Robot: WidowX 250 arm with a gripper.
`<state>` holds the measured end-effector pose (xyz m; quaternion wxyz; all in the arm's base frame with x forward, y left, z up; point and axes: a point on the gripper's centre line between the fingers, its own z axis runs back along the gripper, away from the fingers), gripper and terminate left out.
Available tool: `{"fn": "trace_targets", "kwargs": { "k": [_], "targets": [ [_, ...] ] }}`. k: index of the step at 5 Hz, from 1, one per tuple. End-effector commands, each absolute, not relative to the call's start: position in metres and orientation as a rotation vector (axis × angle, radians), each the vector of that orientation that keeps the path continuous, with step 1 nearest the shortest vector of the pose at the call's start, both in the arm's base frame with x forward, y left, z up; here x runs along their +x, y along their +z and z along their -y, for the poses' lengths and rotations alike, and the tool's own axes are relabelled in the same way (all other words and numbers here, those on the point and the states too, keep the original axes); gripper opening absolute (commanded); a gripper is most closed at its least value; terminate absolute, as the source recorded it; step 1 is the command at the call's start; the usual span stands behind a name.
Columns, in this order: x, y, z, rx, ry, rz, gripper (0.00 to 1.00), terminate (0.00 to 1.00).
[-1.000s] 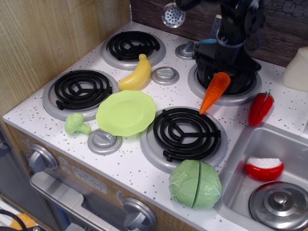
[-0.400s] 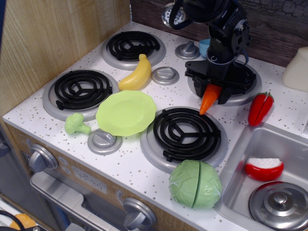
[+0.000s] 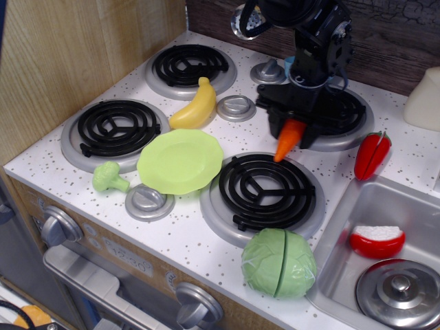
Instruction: Put carrot on plate
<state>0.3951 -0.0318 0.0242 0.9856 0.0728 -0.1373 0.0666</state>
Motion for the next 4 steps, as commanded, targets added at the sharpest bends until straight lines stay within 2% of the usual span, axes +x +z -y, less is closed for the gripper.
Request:
{"fn": "trace_targets", "kwargs": {
  "k": [1, 2, 3, 4],
  "targets": [
    [0.385, 0.103, -0.009, 0.235, 0.253, 0.405, 0.0, 0.0],
    [0.363, 0.107, -0.03, 0.232, 0.282, 0.384, 0.0, 0.0],
    [0.342, 0.088, -0.035, 0.245, 0.319, 0.376, 0.0, 0.0],
    [0.328, 0.064, -0.033, 0.196, 0.293, 0.359, 0.0, 0.0]
  ]
}}
